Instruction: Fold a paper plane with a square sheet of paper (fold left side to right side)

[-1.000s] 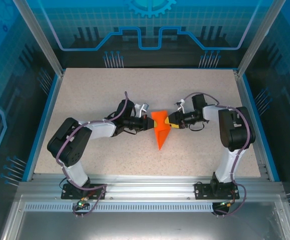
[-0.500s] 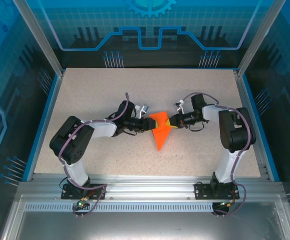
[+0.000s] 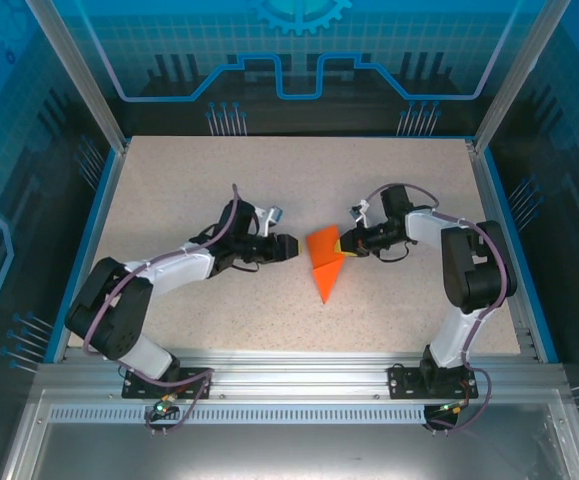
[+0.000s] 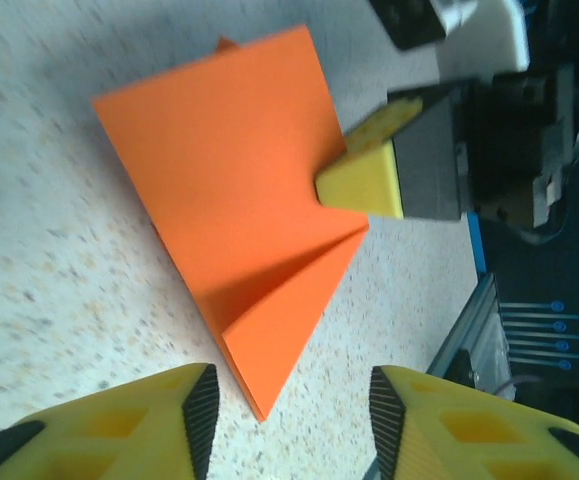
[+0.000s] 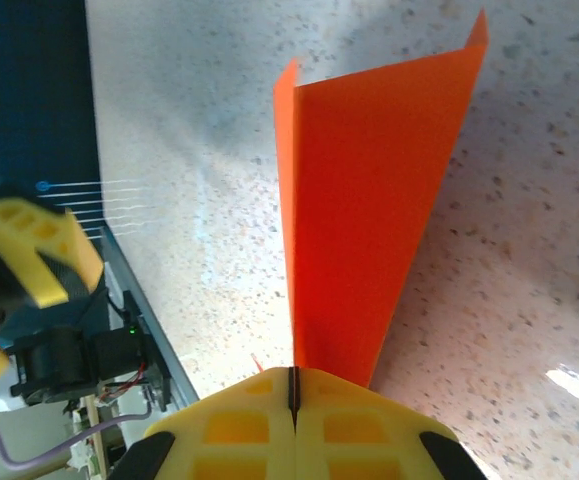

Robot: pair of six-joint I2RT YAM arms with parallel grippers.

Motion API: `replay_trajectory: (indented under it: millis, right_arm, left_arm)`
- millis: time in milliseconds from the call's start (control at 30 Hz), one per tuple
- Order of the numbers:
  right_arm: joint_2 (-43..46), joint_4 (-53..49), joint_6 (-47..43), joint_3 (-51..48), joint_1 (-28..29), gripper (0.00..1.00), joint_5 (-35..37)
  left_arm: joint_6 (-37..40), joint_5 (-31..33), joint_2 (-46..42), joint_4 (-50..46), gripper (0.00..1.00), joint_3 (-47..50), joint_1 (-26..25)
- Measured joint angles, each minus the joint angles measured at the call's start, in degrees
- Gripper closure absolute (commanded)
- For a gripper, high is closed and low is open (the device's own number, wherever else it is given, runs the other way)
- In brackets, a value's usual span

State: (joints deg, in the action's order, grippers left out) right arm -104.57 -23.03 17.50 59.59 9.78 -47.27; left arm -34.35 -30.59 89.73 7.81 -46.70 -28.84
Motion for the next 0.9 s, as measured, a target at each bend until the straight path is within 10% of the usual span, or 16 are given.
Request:
replay_trajectory:
  millis: [433, 900]
  right_arm:
    - [-0.22, -1.29, 1.81, 0.04, 0.33, 1.00, 5.57]
    - [-0.24, -4.24, 1.84, 0.04, 0.37, 0.77, 6.86]
  left_arm:
    - [-1.68, 0.22, 15.28, 0.55, 0.65, -8.46, -7.98]
    - [-1.68, 2.58, 21.92, -1.46, 0.71, -11.34, -8.09]
